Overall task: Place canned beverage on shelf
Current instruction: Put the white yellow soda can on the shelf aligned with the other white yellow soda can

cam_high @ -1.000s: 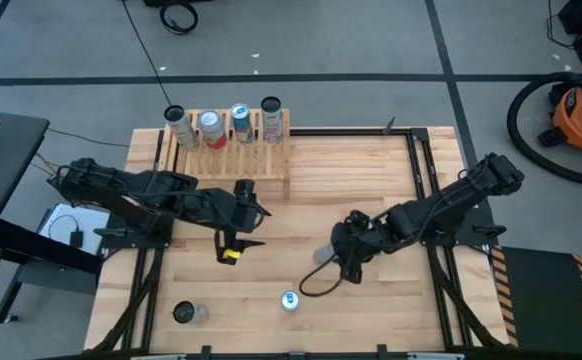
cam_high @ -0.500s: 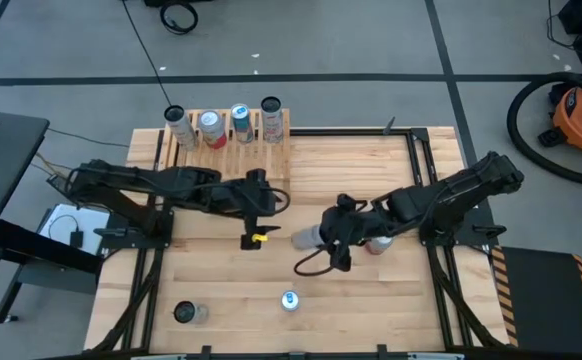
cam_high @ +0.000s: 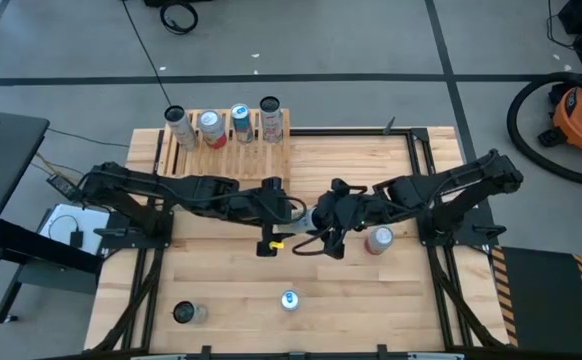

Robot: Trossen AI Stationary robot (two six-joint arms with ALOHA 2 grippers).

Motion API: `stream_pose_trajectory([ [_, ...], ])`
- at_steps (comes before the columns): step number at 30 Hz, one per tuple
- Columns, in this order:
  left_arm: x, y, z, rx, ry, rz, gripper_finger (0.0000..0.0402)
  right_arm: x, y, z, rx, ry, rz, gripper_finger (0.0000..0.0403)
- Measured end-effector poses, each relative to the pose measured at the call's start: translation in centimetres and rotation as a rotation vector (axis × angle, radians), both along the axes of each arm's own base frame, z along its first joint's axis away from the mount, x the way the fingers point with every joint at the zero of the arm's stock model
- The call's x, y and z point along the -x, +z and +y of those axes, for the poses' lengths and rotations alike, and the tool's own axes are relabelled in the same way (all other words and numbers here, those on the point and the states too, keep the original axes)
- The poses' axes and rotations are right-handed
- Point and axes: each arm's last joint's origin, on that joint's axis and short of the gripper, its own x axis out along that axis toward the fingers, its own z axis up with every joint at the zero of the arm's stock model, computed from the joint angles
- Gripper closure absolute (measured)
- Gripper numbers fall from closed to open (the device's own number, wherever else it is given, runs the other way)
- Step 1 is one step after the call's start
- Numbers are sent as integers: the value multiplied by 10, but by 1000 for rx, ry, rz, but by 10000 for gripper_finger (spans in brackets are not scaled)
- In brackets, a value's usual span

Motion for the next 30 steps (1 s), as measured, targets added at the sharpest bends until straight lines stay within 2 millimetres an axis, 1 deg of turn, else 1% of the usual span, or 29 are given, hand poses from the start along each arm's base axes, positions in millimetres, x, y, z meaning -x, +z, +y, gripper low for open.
stream_pose_trajectory([
  [3,-3,2,-1,7,0,-34,92,-2,2,-1,-16,8,-20,133],
  [8,-9,0,-2,11,-1,-53,92,-6,6,-1,-24,29,-73,133],
  [11,-9,-1,-2,10,0,-49,92,-8,8,-1,-28,32,-101,133],
  [25,-9,0,-2,16,3,-64,92,-8,9,-1,-25,35,-107,133],
  [30,-9,0,-2,61,38,-63,92,-8,9,-1,-17,42,-108,133],
])
